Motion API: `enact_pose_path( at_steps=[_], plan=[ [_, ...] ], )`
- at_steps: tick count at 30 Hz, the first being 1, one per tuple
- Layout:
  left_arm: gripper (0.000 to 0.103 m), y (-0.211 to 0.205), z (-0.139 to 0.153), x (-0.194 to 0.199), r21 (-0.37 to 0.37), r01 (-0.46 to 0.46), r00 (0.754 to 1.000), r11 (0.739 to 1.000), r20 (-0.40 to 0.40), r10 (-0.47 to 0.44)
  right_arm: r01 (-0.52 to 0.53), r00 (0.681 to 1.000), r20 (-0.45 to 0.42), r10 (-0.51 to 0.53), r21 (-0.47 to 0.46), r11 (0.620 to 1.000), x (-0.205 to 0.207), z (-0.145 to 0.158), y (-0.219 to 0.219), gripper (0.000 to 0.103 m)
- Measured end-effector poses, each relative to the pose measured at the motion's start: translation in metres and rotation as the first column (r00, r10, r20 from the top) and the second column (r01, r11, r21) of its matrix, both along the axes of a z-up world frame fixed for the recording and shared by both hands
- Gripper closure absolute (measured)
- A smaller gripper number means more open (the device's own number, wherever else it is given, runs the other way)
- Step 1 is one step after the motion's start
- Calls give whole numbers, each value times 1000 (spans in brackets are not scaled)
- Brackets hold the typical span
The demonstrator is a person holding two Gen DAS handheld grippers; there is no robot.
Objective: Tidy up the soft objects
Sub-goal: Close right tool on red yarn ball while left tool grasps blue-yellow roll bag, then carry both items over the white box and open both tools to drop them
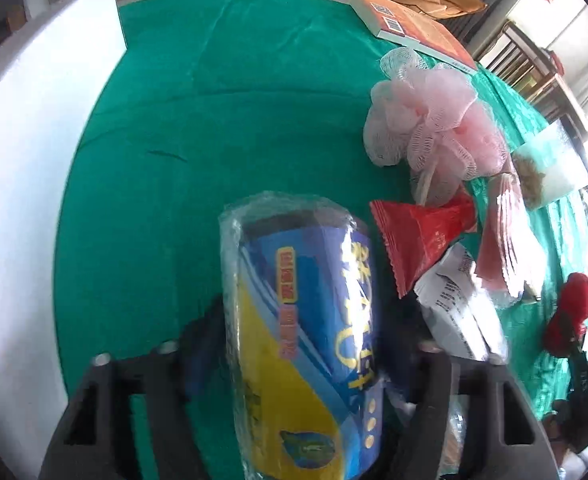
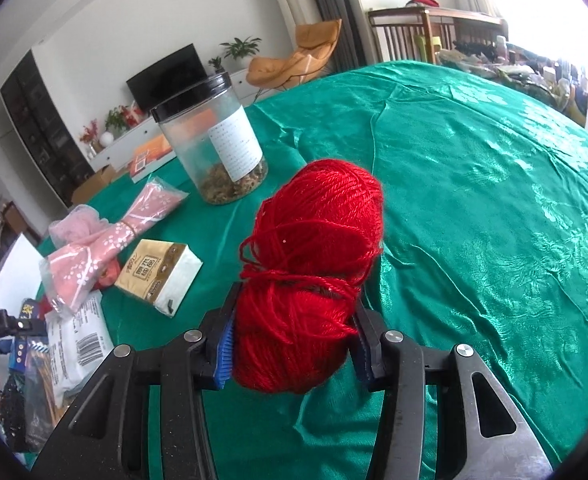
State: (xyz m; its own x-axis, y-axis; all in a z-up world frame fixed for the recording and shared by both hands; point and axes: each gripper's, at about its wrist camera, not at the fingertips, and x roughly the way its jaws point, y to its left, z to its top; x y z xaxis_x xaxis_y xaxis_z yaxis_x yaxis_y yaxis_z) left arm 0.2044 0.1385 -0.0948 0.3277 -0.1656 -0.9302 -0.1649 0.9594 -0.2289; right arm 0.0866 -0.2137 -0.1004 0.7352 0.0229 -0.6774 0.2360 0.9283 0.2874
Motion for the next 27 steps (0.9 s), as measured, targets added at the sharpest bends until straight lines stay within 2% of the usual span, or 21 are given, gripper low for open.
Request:
enact_pose_path(
  at_steps=[2, 4, 8, 10, 15, 20, 23, 27],
  plan=[
    [49, 13, 10, -7, -49, -59, 997, 997, 41, 61, 11, 1000, 4, -11, 7, 1000, -2, 0, -3, 54],
    [49, 22, 22, -15, -87, -72, 992, 994, 95, 80, 22, 1000, 10, -23, 15, 1000, -4, 0, -6, 54],
    [49, 28, 53, -32, -79, -43, 983, 996, 177, 56, 32, 999, -19, -31, 79, 996, 3, -7, -17, 54],
    [49, 33, 65, -38, -94, -44, 978, 995, 198, 62, 0, 999, -43, 4, 73, 997, 18, -2, -20, 54],
    [49, 44, 85, -47, -122, -48, 969, 991, 234, 76, -130, 988, -86, 129, -11, 991, 66, 36, -22, 54],
    [49, 53, 106, -50, -145, -35, 959, 989, 274, 74, -158, 985, -88, 147, -128, 979, 110, 86, -28, 54],
    [49, 63, 124, -61, -163, -35, 948, 986, 307, 85, -180, 981, -111, 158, -226, 957, 138, 109, -25, 54],
    [49, 89, 147, -84, -162, -53, 930, 985, 351, 108, -232, 972, -87, 217, -238, 943, 148, 140, -5, 54]
  ],
)
